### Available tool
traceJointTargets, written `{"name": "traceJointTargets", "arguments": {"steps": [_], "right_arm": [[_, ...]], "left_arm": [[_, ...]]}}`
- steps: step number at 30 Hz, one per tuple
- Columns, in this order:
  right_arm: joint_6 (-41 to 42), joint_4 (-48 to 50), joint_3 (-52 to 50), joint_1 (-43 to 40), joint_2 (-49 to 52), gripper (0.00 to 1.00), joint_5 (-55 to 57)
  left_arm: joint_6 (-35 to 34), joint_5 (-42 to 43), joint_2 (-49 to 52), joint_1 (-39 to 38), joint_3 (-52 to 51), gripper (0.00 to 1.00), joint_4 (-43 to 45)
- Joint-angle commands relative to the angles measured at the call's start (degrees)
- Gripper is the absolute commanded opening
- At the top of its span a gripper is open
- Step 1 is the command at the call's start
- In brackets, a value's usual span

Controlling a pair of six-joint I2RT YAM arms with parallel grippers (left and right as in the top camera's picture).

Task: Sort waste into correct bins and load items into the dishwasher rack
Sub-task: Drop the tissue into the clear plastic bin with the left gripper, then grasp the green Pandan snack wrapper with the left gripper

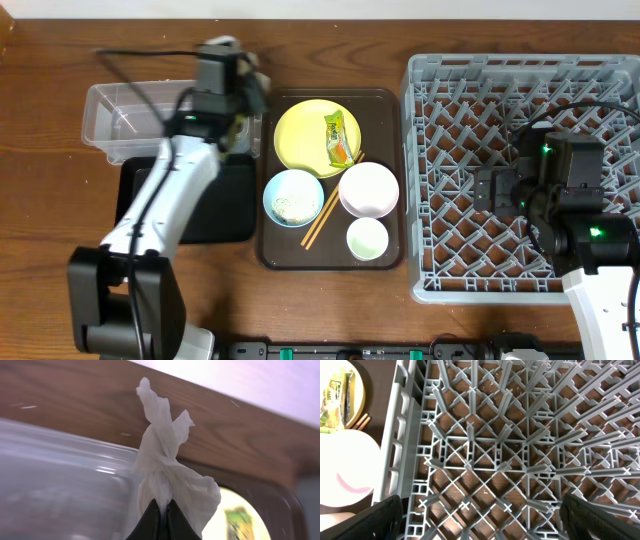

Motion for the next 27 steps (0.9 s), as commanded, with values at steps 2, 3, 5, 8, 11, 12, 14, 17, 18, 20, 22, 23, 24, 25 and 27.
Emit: {"name": "traceJointTargets", "arguments": {"steps": [2,3,5,8,11,12,14,17,18,20,22,23,24,25,27], "right_arm": [[-0.44,-0.07,1.14,0.31,0.02,0.99,0.52],[-0.46,-0.07,1.14,0.31,0.02,0.99,0.52],[-0.44,-0.04,1.14,0.31,0.02,0.99,0.52],[-0.44,-0.07,1.14,0.31,0.02,0.99,0.52],[-0.46,-0.04,1.14,0.31,0.02,0.99,0.52],[-0.46,-0.04,1.14,0.31,0.0,0.99,0.52],[-0.46,-0.02,1.14,0.31,0.02,0.99,0.52],[-0.44,-0.02,1.14,0.31,0.02,0.99,0.52],[-0.44,0.0,1.14,0.31,0.02,0.99,0.52],[-0.44,0.07,1.14,0.31,0.02,0.99,0.52],[-0.44,0.13,1.14,0.31,0.02,0.99,0.52],[-0.44,0.13,1.14,0.31,0.02,0.99,0.52],[-0.44,0.11,1.14,0.31,0.02,0.99,0.52],[-0.44,0.11,1.14,0.31,0.02,0.99,0.52],[-0.44,0.11,1.14,0.31,0.02,0.99,0.52]], "left_arm": [[-5.79,-2.47,1.97,4.26,0.39,0.07,-3.1],[-5.77,-3.34,2.49,4.87,0.39,0.08,-4.09],[-5.75,-4.7,3.45,5.88,0.39,0.16,-6.36],[-5.38,-4.7,3.82,6.27,0.39,0.43,-7.08],[-1.64,-2.1,2.29,5.95,0.42,0.54,-5.66],[-0.87,-1.16,1.68,5.66,0.42,0.55,-5.29],[2.16,3.32,0.09,4.5,0.42,0.56,-3.96],[6.56,11.1,-0.42,2.32,0.42,0.56,-2.45],[7.3,13.35,-0.22,1.05,0.39,0.57,-2.36],[7.63,14.36,0.63,-1.31,0.39,0.58,-2.64],[7.67,14.36,1.9,-3.45,0.39,0.58,-2.58],[7.65,14.36,2.67,-4.5,0.39,0.58,-2.56],[7.65,14.36,3.74,-5.84,0.39,0.58,-2.56],[7.63,14.36,4.66,-6.75,0.39,0.58,-2.54],[7.63,14.36,6.8,-8.7,0.39,0.58,-2.38]]}}
